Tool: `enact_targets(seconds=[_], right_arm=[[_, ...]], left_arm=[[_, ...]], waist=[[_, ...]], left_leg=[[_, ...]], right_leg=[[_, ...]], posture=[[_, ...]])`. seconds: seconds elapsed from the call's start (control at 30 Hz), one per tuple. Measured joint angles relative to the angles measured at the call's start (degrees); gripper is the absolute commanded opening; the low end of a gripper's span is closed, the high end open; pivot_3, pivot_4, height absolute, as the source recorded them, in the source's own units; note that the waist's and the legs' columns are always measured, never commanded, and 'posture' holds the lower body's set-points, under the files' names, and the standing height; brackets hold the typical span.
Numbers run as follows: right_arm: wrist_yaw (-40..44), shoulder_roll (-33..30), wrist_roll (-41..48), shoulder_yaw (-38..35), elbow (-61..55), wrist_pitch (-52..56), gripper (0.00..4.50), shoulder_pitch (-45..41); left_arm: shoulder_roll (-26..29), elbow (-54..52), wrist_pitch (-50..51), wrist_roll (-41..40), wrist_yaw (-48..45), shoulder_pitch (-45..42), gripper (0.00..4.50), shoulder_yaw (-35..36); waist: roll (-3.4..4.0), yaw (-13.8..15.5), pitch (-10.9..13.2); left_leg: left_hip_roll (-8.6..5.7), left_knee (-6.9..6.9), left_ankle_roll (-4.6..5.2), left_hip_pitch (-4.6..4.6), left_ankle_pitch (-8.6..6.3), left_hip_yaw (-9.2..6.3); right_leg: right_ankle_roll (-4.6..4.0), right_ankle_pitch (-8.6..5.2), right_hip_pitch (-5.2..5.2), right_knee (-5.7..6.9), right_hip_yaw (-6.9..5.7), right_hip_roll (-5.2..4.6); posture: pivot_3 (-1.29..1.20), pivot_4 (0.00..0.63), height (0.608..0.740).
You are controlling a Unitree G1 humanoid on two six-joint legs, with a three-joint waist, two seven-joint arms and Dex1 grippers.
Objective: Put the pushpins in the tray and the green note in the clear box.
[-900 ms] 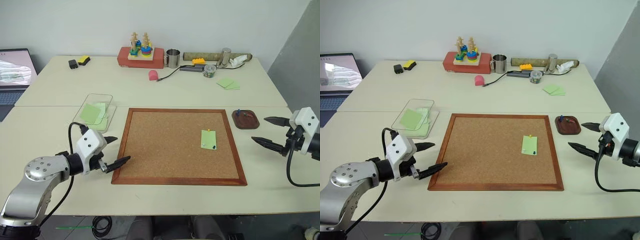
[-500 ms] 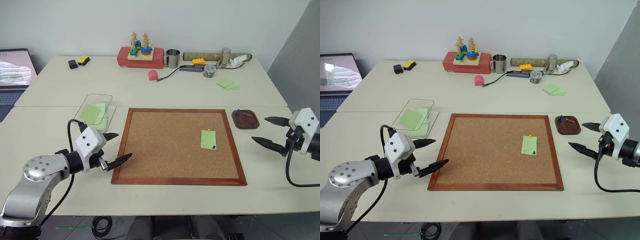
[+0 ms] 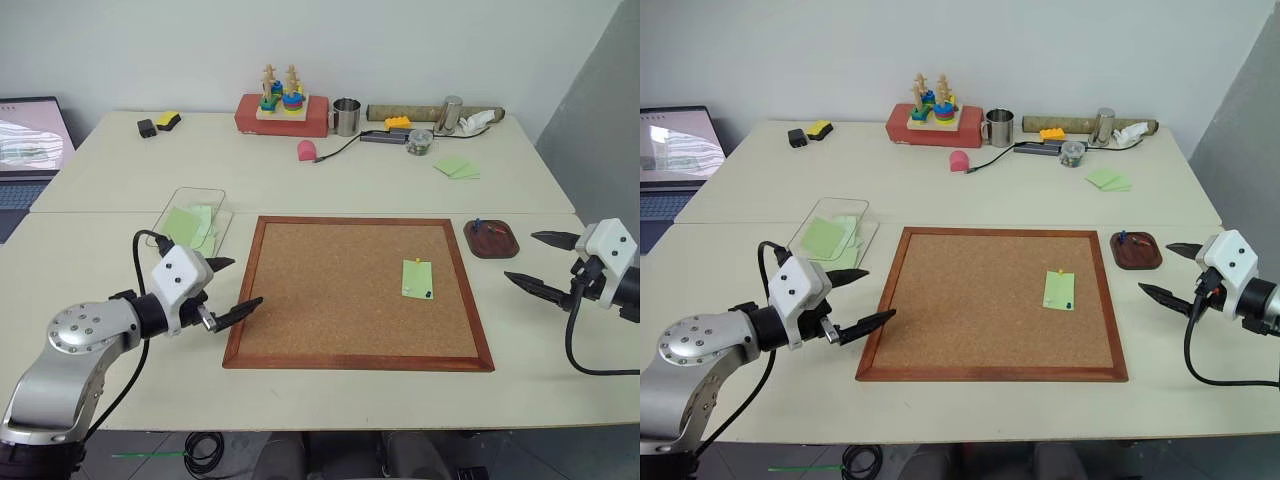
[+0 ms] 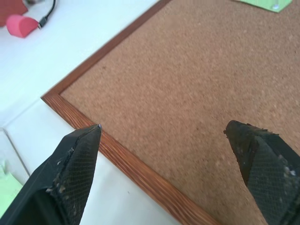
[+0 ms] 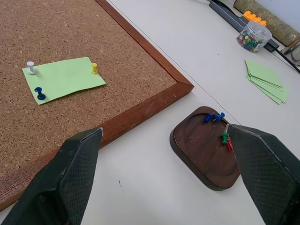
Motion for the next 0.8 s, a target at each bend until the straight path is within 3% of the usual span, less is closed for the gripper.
enact_targets(seconds=[0.43, 0.63, 0.8], right_arm=[[0.06, 0.0, 0.83, -0.55, -2.73, 1.87, 4.43, 2.11], [0.59, 0.0, 4.7, -1.77, -7.83, 6.86, 4.5, 4.14], [1.1, -0.04, 5.92, -0.84, -11.78, 10.65, 4.5, 4.15]], left_arm=[[-3.34, 0.99, 0.74, -0.35, -0.54, -5.39, 4.5, -6.26], [-7.32, 1.8, 0.12, 0.44, -1.91, -10.76, 3.57, -13.74], [-13.96, 10.74, -3.43, 5.67, -1.25, -17.19, 2.53, -21.46]], waist=[[0.0, 0.03, 0.0], [0.01, 0.09, -0.01], [0.0, 0.1, -0.01]], left_leg=[[-0.01, 0.01, 0.0, 0.0, 0.0, -0.02], [-0.04, 0.05, 0.0, -0.01, 0.0, -0.02], [-0.05, 0.05, 0.0, 0.0, 0.0, -0.06]], right_leg=[[0.0, 0.0, 0.01, 0.01, -0.01, 0.0], [0.01, 0.01, 0.04, 0.02, 0.0, 0.0], [0.01, 0.02, 0.05, 0.04, -0.03, 0.02]], posture=[[0.0, 0.15, 0.74], [0.0, 0.15, 0.74], [0.0, 0.15, 0.74]])
